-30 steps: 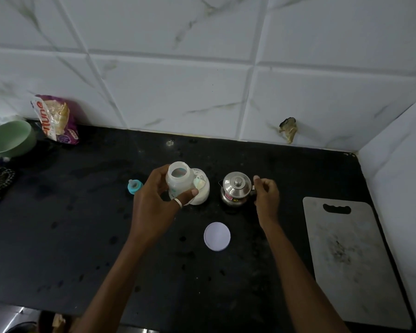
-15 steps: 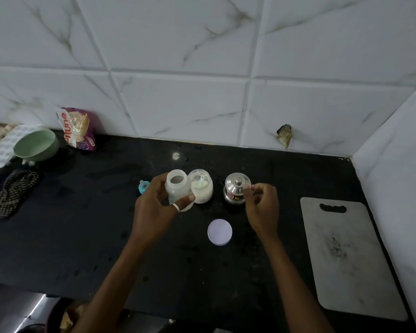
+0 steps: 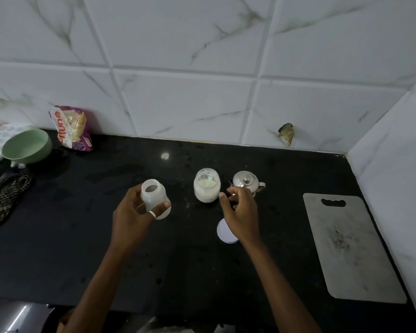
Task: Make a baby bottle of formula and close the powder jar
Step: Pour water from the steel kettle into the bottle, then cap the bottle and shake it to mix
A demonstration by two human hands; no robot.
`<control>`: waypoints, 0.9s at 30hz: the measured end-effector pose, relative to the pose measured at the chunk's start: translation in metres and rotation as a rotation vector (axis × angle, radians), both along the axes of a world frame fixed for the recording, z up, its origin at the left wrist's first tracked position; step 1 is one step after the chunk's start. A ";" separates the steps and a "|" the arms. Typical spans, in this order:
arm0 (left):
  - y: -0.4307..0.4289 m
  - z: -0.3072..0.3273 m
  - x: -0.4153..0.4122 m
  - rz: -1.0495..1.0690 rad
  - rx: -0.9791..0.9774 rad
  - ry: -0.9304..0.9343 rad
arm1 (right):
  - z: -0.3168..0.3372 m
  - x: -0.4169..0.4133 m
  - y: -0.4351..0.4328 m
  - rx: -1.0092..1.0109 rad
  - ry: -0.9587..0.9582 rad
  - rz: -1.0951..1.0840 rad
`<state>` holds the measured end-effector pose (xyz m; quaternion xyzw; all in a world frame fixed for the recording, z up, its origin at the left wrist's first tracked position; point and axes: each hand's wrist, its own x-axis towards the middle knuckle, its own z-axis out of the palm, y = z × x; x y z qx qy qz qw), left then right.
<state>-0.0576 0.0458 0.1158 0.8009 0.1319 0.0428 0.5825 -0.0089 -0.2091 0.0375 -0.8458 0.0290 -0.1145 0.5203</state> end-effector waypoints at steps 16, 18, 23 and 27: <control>0.155 -0.060 0.050 -0.028 -0.059 0.092 | -0.021 0.052 0.200 -0.180 0.355 0.093; 0.163 -0.066 0.057 -0.038 -0.062 0.099 | -0.023 0.062 0.215 -0.224 0.400 0.135; 0.174 -0.079 0.072 -0.072 -0.067 0.126 | -0.034 0.092 0.238 -0.358 0.479 0.206; 0.178 -0.089 0.080 -0.084 -0.091 0.150 | -0.043 0.107 0.247 -0.463 0.514 0.269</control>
